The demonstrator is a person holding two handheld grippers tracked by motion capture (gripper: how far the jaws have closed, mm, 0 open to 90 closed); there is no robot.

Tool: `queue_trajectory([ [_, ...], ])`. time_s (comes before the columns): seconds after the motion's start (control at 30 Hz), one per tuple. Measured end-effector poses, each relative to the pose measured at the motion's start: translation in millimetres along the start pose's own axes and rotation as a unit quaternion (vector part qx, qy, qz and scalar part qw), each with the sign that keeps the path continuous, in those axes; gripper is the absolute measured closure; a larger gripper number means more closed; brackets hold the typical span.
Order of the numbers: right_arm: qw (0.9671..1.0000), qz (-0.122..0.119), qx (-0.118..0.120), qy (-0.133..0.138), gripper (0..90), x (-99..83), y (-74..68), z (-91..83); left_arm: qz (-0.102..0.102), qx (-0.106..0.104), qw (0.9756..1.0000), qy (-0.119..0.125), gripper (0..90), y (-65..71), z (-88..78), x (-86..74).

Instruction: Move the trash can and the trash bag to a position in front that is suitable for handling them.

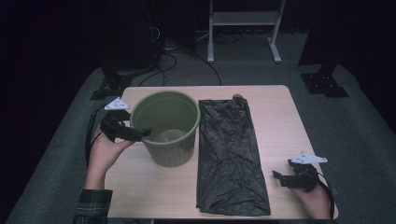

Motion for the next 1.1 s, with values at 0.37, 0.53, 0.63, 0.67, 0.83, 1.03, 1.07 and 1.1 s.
queue_trajectory([
  [0.37,1.0,0.0,0.0,0.0,17.6,0.0,0.0,0.0,0.02,-0.033,0.9992,0.004,0.0,33.9,-1.1,-3.5],
  [0.53,1.0,0.0,0.0,0.0,17.6,0.0,-0.1,0.0,0.024,-0.042,0.9988,0.009,0.0,43.6,-0.3,-4.4],
  [0.63,1.0,0.0,0.0,0.0,17.6,0.0,-0.1,-0.1,0.03,-0.046,0.9984,0.008,0.0,53.1,1.3,-4.1],
  [0.67,1.0,0.001,0.0,0.0,17.6,0.0,-0.1,0.0,0.032,-0.048,0.9983,0.007,0.0,55.5,1.3,-4.1],
  [0.83,1.0,0.001,0.0,0.0,17.6,0.0,-0.2,0.0,0.039,-0.056,0.9977,0.007,0.0,67.1,0.9,-5.1],
  [1.03,1.0,0.0,0.0,0.0,17.6,0.0,-0.1,0.0,0.037,-0.06,0.9975,0.012,0.0,69.0,-0.3,-4.9],
  [1.07,1.0,0.001,0.0,0.0,17.6,0.0,-0.1,0.0,0.035,-0.06,0.9975,0.013,0.0,68.0,-0.7,-4.0],
  [1.1,1.0,0.0,0.0,0.0,17.6,0.0,-0.1,0.0,0.036,-0.059,0.9975,0.014,0.0,67.0,-1.5,-2.8],
])
Point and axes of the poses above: each handheld gripper's, and its own axes: z roughly forward along the jaws, x roughly out of its top, y roughly to its right, the point moved 3 cm from there along z, roughly forward along the jaws, and after that the axes turned 1 degree about y, right-handed, at the moved point
